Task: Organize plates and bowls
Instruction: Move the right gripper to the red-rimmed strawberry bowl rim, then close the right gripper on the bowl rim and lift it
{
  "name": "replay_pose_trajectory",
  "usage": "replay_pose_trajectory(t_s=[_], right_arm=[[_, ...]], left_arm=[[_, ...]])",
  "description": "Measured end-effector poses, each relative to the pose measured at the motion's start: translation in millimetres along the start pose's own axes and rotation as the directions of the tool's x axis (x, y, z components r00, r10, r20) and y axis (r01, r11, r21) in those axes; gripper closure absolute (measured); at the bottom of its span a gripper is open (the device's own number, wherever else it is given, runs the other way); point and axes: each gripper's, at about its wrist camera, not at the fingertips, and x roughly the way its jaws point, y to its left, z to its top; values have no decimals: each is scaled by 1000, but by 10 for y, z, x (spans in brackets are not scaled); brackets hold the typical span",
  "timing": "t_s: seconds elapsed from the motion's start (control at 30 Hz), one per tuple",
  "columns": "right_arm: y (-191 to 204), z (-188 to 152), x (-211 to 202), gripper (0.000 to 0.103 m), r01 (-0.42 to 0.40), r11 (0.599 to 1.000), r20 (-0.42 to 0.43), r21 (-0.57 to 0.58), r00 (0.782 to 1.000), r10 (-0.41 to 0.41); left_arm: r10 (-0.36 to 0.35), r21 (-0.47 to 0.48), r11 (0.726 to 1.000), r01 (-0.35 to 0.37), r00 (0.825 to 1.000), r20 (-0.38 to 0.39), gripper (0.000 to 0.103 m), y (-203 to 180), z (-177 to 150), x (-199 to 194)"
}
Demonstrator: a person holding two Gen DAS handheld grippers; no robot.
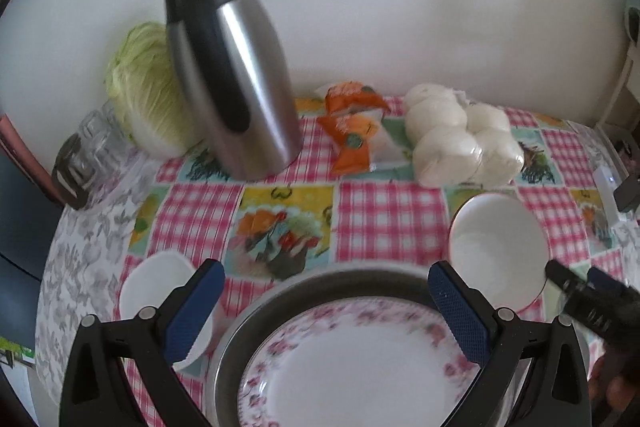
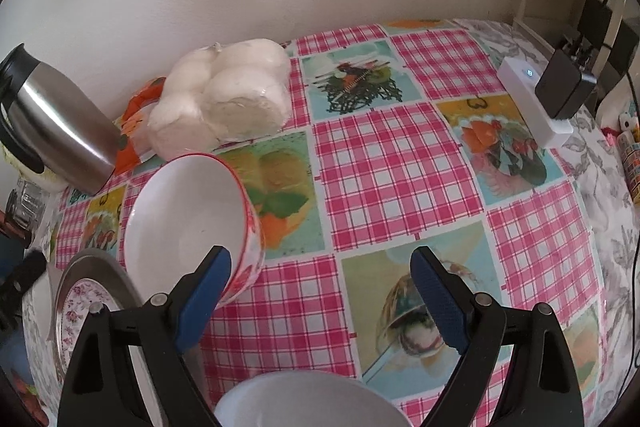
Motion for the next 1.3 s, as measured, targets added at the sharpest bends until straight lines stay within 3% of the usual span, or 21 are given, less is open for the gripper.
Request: replay_pose_trajectory(t_s=[0.2,0.4,0.53,0.87,1.13,1.3], right_arm=[[6,-5,55,11,-17,1000,-1,7,1000,17],[60,-3,169,14,-11,1000,-12,13,1000,11],[102,-2,237,22,-21,1000,-22,13,1000,21],[150,13,344,49,-105,994,-28,32,994,106],[166,31,381,67,-194,980,-39,41,980,195],[146,41,366,75,-215,976,-34,38,976,217]], left_arm=[[-81,49,995,84,994,-73,0,-258,133,196],[-50,112,992,63,992,-114,3,-453,198,437],[-117,57,990,128,979,-169,15,-493,245,614],[-113,127,981,149,959,-259,57,-811,235,901],[-139,141,972,190,942,-307,77,-988,167,1004],[-131,156,971,184,945,-301,78,-1031,159,979]])
